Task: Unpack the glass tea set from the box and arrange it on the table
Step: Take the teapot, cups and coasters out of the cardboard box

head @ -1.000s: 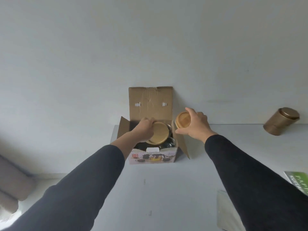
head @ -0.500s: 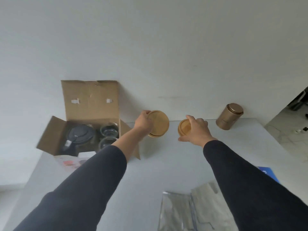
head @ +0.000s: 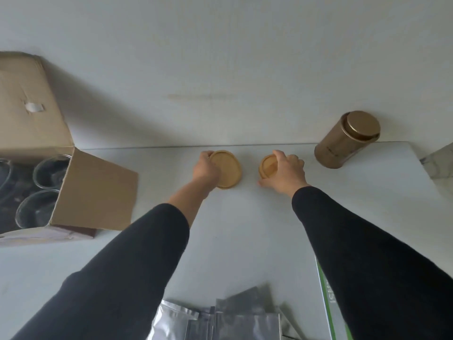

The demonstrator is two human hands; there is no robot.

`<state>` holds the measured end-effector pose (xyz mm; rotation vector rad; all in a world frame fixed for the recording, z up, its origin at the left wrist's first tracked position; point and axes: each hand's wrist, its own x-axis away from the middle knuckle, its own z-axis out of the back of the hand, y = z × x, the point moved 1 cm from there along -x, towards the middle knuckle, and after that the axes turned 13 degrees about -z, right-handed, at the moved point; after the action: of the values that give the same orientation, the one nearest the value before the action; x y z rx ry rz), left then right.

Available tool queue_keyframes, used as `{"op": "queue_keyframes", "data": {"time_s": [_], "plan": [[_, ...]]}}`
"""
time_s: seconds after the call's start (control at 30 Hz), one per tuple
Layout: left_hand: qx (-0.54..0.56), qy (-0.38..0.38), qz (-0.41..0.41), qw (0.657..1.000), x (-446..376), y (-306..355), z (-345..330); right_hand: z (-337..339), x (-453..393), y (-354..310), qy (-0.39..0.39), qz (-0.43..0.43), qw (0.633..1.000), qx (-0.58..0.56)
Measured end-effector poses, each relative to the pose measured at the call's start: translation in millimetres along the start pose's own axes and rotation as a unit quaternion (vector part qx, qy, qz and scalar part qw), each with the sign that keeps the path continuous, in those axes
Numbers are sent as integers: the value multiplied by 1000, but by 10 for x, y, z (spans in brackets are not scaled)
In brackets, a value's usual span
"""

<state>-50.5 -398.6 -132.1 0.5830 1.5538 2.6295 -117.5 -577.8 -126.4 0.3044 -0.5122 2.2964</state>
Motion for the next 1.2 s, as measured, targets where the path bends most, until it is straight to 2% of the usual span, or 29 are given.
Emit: {"op": "queue_keyframes", "data": {"time_s": [0.43,0.73,1.2], "plan": [[-129,21,-23,991,-222,35,-197,-127,-327,3,-23,55,998,17],[-320,-53,-61,944,-117,19,-362,-128,-296,56,-41,74,996,20],[-297,-51,-78,950,-134,48,-369,-91,-394,60,-30,67,997,13]]}}
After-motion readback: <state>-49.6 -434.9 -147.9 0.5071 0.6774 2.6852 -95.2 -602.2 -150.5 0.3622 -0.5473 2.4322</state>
